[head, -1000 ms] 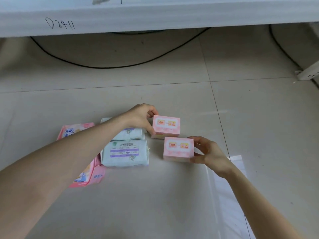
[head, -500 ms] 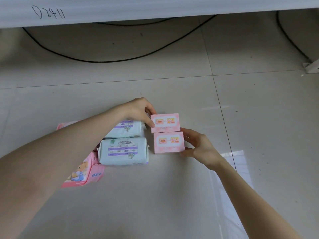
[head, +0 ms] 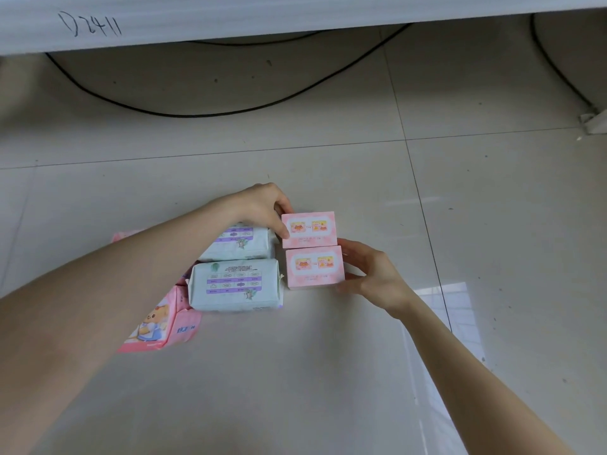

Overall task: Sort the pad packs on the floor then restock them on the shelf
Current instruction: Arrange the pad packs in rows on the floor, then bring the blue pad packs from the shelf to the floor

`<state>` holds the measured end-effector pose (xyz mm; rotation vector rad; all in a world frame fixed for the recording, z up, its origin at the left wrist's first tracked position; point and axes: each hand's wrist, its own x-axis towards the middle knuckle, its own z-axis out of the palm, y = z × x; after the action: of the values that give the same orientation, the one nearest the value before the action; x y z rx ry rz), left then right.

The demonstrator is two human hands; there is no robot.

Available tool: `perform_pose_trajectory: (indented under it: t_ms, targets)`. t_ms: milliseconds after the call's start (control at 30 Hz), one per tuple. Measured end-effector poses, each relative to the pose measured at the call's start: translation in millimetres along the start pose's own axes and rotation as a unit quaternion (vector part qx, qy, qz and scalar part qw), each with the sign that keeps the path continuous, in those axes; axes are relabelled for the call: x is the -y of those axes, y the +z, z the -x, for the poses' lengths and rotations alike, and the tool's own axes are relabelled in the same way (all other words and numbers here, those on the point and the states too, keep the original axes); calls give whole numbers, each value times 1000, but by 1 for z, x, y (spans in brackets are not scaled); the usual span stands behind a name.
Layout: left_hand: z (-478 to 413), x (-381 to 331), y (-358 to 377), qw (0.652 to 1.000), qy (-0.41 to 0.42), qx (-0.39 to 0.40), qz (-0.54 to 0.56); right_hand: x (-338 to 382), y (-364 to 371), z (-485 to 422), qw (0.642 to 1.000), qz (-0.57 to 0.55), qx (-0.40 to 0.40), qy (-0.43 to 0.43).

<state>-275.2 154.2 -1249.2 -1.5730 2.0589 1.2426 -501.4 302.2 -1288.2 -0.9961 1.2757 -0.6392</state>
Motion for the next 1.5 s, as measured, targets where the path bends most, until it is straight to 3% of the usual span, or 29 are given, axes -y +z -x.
perform_pose_trajectory:
  t_ms: [200, 367, 533, 733, 1300, 1500]
  targets:
    - [16, -2, 9, 997, 11, -57, -49, 8, 0, 7, 994, 81, -56, 40]
    - [51, -5, 15, 978, 56, -140, -145, 31, 3, 28, 975, 200, -93, 14]
    - [100, -15, 13, 953, 39, -157, -256, 64, 12, 60, 917, 392, -74, -4]
    - [171, -35, -5, 937, 27, -136, -320, 121, 24, 106, 856, 513, -55, 33]
    - [415, -177, -141, 937, -19, -127, -325, 398, 46, 264, 792, 608, -54, 13]
    - [502, -232, -209, 931, -1, -181, -316, 503, 54, 322, 773, 624, -106, -31]
